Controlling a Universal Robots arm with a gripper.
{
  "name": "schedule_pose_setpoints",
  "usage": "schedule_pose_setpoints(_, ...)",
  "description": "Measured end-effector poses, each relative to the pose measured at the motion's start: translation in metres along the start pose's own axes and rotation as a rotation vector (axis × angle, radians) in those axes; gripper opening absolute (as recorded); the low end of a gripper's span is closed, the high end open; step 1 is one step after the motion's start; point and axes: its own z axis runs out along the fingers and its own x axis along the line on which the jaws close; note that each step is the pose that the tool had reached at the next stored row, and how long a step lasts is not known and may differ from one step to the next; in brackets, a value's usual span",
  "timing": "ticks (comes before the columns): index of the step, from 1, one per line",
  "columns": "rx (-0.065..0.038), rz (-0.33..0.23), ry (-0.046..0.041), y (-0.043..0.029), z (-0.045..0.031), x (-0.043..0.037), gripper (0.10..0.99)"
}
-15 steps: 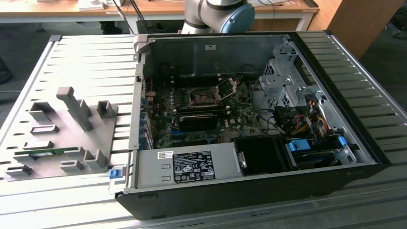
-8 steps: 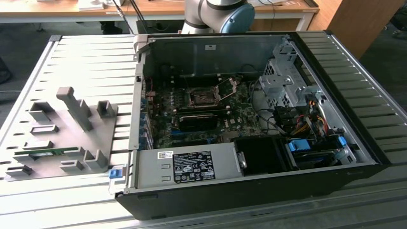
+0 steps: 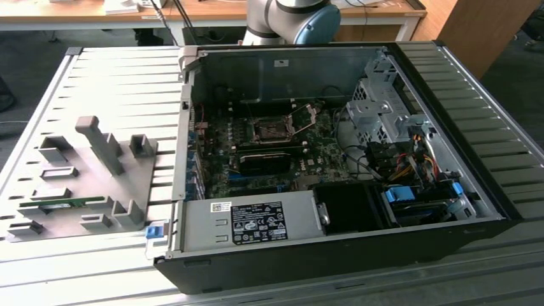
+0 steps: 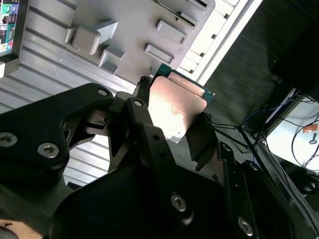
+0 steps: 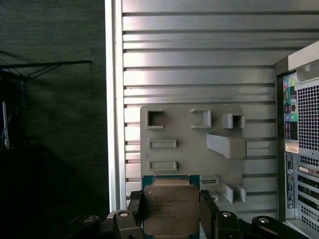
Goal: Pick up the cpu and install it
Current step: 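Pick up the cpu and move it towards the insertion slot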
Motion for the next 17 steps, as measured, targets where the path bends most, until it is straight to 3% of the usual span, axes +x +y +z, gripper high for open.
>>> schedule_pose_setpoints(4, 0.000, 0.000, 0.0004, 0.0002, -0.0044, -0.0004, 0.541)
schedule_pose_setpoints(17, 0.000, 0.000, 0.0002, 0.0008, -0.0040, -0.0120, 0.541)
